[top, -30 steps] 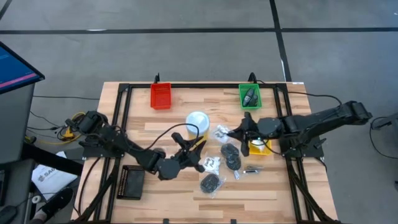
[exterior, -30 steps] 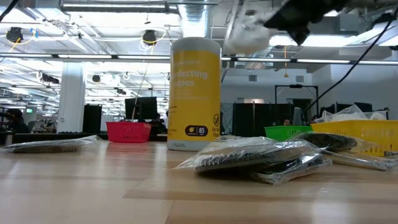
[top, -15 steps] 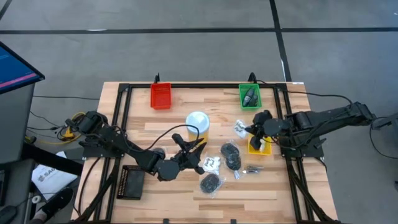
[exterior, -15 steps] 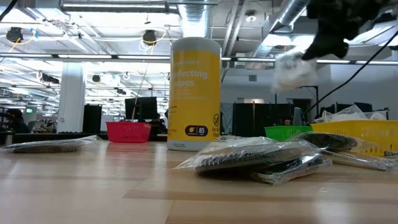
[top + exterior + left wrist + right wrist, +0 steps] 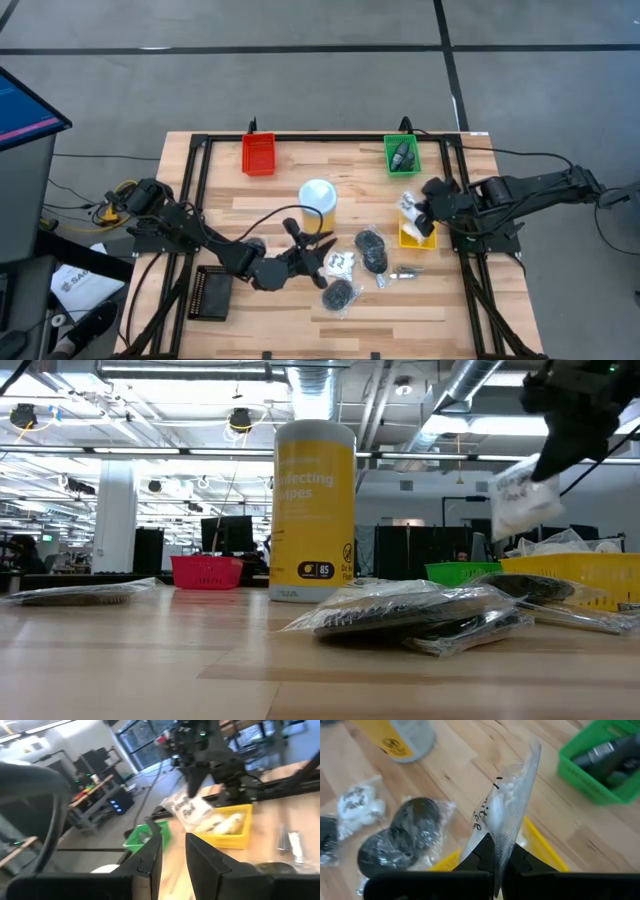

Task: Pick & Place Travel size toiletries
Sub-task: Put the white cotton pack into the yellow bin

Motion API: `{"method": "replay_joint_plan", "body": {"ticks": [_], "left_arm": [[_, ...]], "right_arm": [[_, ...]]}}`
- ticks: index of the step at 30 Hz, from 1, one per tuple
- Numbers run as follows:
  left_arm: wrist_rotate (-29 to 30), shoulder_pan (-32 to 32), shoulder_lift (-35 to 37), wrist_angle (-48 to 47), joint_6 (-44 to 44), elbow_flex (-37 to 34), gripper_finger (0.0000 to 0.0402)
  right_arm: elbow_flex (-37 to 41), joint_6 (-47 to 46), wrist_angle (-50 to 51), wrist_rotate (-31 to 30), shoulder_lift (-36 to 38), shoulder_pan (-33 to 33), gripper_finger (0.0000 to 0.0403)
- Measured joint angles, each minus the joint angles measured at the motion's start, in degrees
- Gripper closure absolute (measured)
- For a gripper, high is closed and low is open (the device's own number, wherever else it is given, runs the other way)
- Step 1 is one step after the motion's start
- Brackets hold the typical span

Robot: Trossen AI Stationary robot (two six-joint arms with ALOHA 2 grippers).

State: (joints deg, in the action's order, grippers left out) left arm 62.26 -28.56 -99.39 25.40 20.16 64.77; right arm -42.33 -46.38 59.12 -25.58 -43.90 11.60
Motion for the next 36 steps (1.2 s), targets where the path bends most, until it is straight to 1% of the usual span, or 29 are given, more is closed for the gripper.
{"method": "replay_joint_plan", "body": {"ticks": [5, 15, 21, 25, 29, 36], "left_arm": [[-2.5, 0.0, 0.0, 0.0, -2.5, -1.0, 0.0325], [-3.5, 0.0, 0.0, 0.0, -6.1, -3.7, 0.0325], [-4.2, 0.0, 0.0, -0.1, -7.5, -3.9, 0.0325], [-4.2, 0.0, 0.0, 0.0, -7.6, -3.9, 0.0325], [-5.0, 0.0, 0.0, 0.0, -7.6, -3.9, 0.0325], [-5.3, 0.0, 0.0, -0.1, -8.9, -3.9, 0.0325]], "right_arm": [[0.0, -2.3, 3.6, 0.0, 0.6, 0.0, 0.0403], [0.0, -6.3, 9.6, 0.0, 0.6, 0.0, 0.0403], [0.0, -6.6, 10.2, -0.3, 0.6, 0.0, 0.0403], [-1.8, -6.1, 10.9, -2.9, 1.5, 0.0, 0.0403], [-4.0, -6.1, 13.4, -4.1, 2.1, 0.0, 0.0403], [-4.1, -7.0, 16.2, -2.8, 1.0, 0.7, 0.0403]]}}
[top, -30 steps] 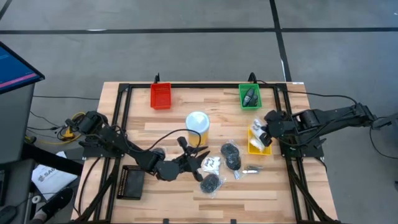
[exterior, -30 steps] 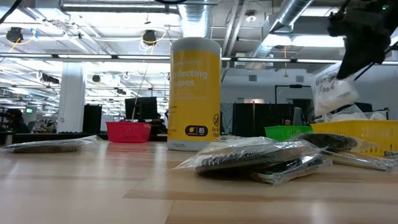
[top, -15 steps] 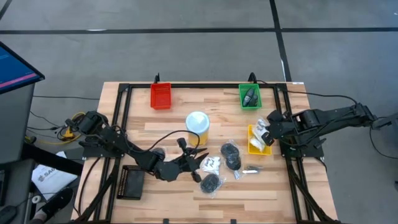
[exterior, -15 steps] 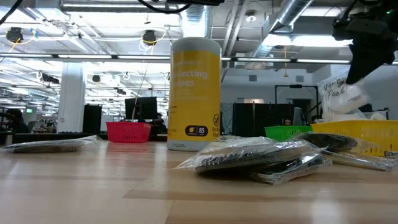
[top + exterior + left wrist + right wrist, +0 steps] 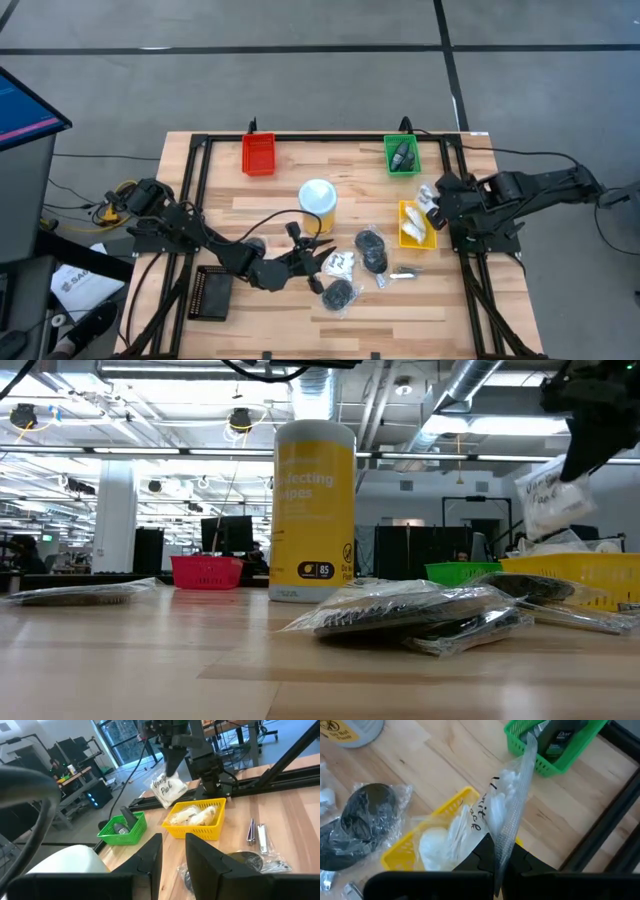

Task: Pick & Place Travel size toiletries
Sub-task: Put the white cotton pack into the yellow bin

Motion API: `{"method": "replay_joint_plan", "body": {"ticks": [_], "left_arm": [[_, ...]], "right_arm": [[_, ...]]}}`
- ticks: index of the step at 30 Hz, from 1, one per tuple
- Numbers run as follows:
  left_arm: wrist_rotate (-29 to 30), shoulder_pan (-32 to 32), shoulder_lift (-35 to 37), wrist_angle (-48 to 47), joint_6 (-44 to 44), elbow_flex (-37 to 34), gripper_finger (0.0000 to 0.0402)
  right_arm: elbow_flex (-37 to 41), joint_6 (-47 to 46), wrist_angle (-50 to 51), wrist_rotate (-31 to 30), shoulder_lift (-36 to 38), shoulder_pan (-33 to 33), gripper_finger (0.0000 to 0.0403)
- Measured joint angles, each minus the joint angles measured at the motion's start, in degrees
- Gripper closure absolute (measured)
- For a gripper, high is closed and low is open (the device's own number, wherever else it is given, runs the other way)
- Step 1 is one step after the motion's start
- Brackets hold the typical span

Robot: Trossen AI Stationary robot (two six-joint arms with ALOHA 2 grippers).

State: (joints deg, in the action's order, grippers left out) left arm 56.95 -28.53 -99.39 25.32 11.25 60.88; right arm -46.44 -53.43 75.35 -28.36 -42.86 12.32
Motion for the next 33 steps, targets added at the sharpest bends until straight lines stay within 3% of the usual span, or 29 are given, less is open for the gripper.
{"method": "replay_joint_plan", "body": {"ticks": [21, 33], "left_arm": [[-2.0, 0.0, 0.0, 0.0, -0.2, 0.1, 0.0325], [-2.8, 0.0, 0.0, 0.0, -0.2, 0.1, 0.0325]], "right_arm": [[0.4, -3.2, 0.3, 2.9, -17.7, 7.7, 0.0403], [4.8, -3.4, -6.1, 3.2, -18.4, 8.3, 0.0403]]}}
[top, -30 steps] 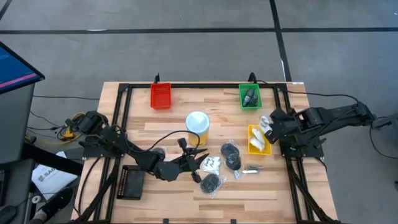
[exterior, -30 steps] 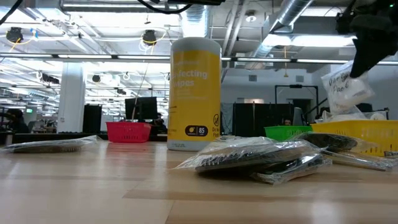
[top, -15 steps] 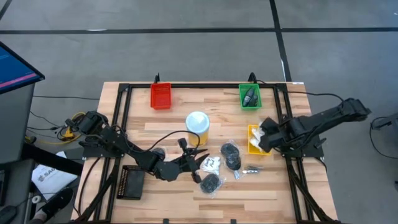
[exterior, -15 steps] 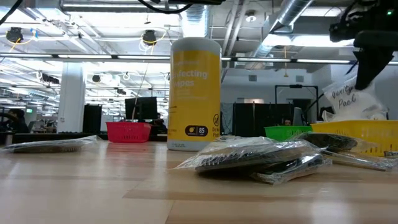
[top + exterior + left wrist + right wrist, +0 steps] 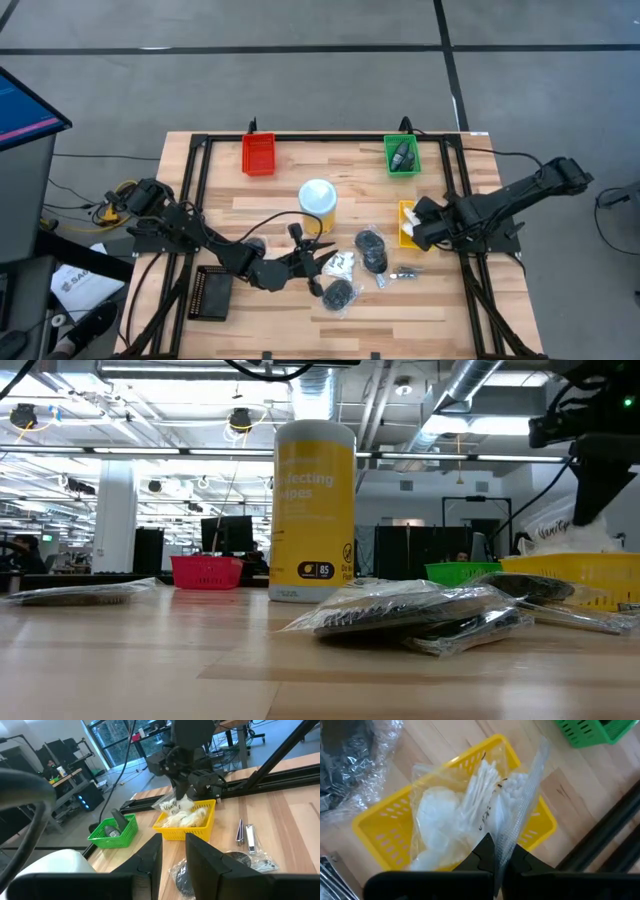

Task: Pick & Place Travel size toiletries
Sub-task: Put the white cotton pack into the yellow bin

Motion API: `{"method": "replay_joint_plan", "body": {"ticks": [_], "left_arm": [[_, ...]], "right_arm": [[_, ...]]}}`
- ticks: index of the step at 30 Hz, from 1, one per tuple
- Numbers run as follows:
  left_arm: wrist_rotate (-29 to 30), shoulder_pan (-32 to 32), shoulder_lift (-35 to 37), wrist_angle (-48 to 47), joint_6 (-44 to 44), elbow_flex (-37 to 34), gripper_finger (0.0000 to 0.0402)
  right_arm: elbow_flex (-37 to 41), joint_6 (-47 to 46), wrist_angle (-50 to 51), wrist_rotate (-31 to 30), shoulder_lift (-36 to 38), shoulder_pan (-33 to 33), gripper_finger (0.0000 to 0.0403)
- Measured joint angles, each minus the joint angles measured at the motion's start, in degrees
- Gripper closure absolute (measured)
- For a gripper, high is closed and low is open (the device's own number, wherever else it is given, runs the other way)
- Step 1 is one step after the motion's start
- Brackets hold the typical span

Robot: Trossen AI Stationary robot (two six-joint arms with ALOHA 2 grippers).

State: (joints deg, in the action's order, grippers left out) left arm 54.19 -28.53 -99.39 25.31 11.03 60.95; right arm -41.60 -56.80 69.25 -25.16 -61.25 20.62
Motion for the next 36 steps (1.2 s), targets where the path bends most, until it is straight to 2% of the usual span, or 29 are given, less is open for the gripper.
{"method": "replay_joint_plan", "body": {"ticks": [6, 23, 27, 36], "left_arm": [[0.0, 0.0, 0.0, 0.0, 0.0, 0.0, 0.0325], [0.3, 0.0, 0.0, 0.0, -1.0, 0.0, 0.0325], [0.2, 0.0, 0.0, 0.0, -1.0, 0.0, 0.0325], [0.2, 0.0, 0.0, 0.0, -1.0, 0.0, 0.0325]], "right_arm": [[3.2, -0.1, -3.6, 1.5, 0.0, 0.0, 0.0403], [3.3, 1.1, -6.8, 1.0, 0.0, 0.0, 0.0396], [3.3, 1.3, -7.1, 0.7, 0.0, 0.0, 0.0364], [1.5, 2.8, -7.5, 0.7, 0.3, 1.4, 0.0247]]}}
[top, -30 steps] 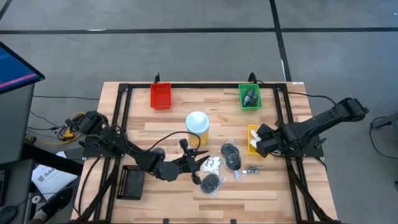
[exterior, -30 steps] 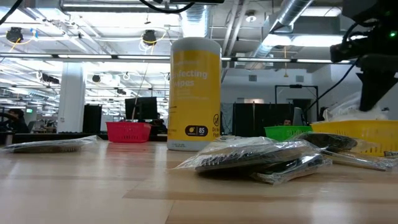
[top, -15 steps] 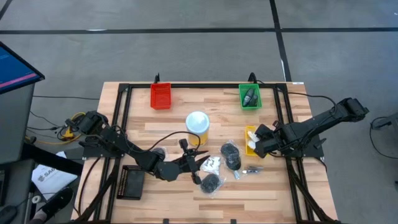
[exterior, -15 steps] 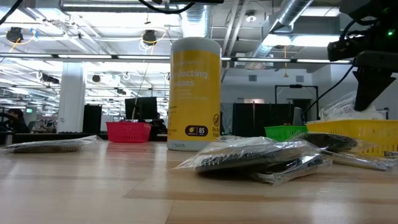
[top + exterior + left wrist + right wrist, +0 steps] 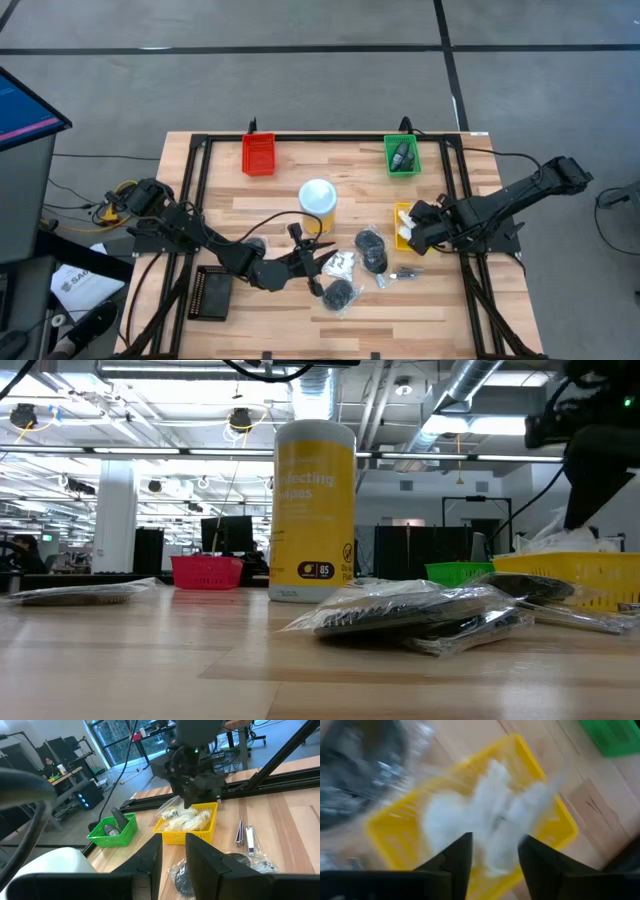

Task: Pick & Place Travel size toiletries
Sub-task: Put the white cotton pack into the yellow bin, then put the silver nail cutter into the red bin

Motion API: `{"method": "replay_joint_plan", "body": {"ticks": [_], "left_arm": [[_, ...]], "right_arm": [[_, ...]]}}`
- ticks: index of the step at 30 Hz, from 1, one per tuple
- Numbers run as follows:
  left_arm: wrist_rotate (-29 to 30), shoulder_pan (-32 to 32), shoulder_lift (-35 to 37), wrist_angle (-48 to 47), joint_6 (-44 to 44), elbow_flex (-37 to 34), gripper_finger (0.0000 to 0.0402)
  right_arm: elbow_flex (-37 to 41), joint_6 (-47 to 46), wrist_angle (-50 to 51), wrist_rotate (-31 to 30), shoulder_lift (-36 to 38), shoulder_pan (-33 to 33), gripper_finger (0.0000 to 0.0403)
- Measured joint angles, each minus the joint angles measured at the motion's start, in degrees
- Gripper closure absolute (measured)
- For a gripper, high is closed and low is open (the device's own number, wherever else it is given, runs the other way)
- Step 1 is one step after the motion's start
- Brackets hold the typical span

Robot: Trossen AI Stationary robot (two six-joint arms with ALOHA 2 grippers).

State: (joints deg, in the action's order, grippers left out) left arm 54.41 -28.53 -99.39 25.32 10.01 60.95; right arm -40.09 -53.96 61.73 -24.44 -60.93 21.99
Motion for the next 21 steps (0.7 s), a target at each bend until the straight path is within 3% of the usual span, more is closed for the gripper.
{"method": "replay_joint_plan", "body": {"ticks": [4, 9, 15, 21], "left_arm": [[-0.1, 0.0, 0.0, 0.0, 0.0, 0.0, 0.0325], [-0.3, 0.0, 0.0, 0.0, 0.0, 0.0, 0.0325], [-0.3, -1.0, 0.0, 0.0, 0.0, 0.0, 0.0325], [-0.3, -3.2, 0.0, 0.0, -2.4, 0.0, 0.0325]], "right_arm": [[-2.8, 0.6, -0.3, -1.1, 1.0, 2.1, 0.0216], [-4.3, 0.5, -4.7, -0.9, 1.1, 6.6, 0.0207], [-4.4, -0.7, -13.3, -0.1, 0.5, 14.3, 0.0225], [-4.4, -5.7, -15.3, 0.5, -4.5, 21.0, 0.0253]]}}
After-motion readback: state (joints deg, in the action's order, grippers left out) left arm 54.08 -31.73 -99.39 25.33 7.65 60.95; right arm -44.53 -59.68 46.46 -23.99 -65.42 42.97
